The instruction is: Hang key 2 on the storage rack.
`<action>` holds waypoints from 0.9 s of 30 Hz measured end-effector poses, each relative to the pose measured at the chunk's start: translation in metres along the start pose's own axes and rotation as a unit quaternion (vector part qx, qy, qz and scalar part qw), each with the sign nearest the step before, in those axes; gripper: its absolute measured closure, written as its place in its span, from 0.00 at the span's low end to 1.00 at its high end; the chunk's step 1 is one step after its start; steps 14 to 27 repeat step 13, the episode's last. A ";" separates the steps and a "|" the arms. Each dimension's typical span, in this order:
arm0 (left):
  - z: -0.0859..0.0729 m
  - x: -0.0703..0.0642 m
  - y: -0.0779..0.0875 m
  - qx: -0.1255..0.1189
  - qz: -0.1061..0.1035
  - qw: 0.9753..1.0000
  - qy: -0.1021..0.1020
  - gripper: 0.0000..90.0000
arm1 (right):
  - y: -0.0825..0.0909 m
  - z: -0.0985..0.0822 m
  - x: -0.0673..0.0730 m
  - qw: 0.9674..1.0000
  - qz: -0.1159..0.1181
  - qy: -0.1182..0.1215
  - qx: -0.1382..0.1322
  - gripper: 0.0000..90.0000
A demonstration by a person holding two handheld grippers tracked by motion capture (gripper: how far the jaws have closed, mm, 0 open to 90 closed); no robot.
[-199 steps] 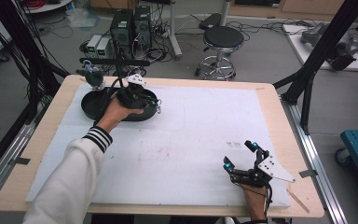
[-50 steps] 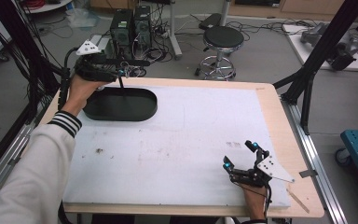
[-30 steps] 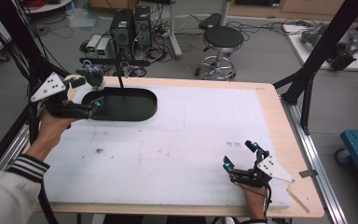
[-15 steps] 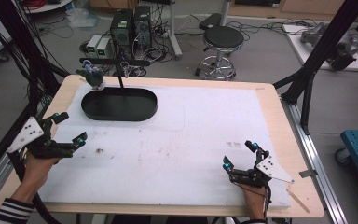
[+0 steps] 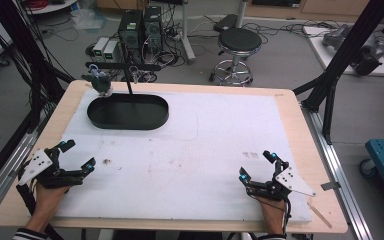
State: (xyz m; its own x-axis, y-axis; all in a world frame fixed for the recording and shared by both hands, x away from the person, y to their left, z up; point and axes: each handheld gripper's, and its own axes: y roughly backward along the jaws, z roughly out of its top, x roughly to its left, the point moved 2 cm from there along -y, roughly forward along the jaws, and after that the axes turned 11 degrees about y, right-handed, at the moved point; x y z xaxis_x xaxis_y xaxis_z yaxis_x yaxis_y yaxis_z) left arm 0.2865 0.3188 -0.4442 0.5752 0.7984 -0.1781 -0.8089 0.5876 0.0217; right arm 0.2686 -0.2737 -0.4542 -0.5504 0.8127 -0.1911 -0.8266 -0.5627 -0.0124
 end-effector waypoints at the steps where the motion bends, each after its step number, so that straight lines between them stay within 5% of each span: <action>1: -0.001 0.001 0.001 -0.001 0.002 1.000 0.000 0.02 | 0.000 0.000 0.000 1.000 0.000 0.000 0.000 0.01; 11: -0.007 0.006 0.003 -0.006 0.022 1.000 0.009 0.02 | 0.000 0.000 0.000 1.000 0.000 0.001 -0.001 0.01; 27: -0.008 0.004 0.003 -0.005 0.020 1.000 0.002 0.02 | 0.000 0.000 0.000 1.000 -0.002 -0.003 0.003 0.01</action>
